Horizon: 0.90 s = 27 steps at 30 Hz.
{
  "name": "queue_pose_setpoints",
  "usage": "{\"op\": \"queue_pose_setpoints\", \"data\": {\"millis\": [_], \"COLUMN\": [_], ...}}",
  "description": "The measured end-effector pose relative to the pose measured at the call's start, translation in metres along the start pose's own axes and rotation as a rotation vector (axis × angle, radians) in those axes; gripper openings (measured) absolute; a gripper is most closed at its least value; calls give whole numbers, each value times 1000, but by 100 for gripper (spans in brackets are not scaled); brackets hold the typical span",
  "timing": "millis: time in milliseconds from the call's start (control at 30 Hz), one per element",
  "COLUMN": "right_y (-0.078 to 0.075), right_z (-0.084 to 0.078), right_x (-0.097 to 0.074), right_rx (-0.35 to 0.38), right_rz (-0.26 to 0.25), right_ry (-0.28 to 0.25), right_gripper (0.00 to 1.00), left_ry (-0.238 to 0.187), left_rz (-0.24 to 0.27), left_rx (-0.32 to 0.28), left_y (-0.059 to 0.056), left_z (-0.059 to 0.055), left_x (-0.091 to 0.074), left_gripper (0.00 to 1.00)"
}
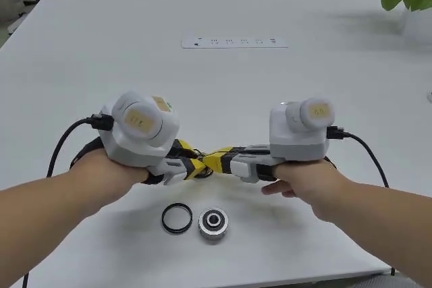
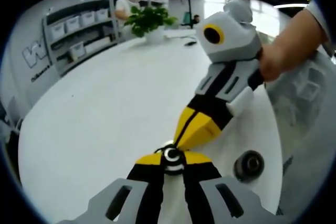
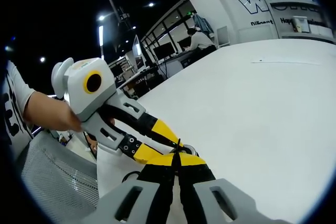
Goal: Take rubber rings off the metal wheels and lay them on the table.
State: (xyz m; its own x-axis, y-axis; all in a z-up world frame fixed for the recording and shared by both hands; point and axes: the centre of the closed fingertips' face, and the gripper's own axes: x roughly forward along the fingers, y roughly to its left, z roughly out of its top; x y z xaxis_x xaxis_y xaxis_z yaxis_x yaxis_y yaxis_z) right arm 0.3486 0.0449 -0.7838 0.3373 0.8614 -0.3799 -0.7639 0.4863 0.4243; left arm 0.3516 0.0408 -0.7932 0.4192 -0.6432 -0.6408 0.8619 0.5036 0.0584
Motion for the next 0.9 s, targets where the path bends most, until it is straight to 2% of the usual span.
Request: {"op": "queue_pose_setpoints", "data": {"millis": [67, 333, 900], "right_y": [0, -1, 0], "right_z": [1, 2, 7], "right_x": [0, -1, -3], "right_rx": [3, 14, 35], "right_rz": [-1, 1, 6], "right_ry": [-3, -7, -21], "right_gripper": [0, 0, 0], "left_ry": [-5, -14, -50], "left_rz": [-3, -18, -33], "left_rx": [-18, -16, -16], "left_y": [0, -4, -14], "left_z": [1, 2, 7], "left_x": [0, -4, -25], "left_gripper": [14, 19, 24]}}
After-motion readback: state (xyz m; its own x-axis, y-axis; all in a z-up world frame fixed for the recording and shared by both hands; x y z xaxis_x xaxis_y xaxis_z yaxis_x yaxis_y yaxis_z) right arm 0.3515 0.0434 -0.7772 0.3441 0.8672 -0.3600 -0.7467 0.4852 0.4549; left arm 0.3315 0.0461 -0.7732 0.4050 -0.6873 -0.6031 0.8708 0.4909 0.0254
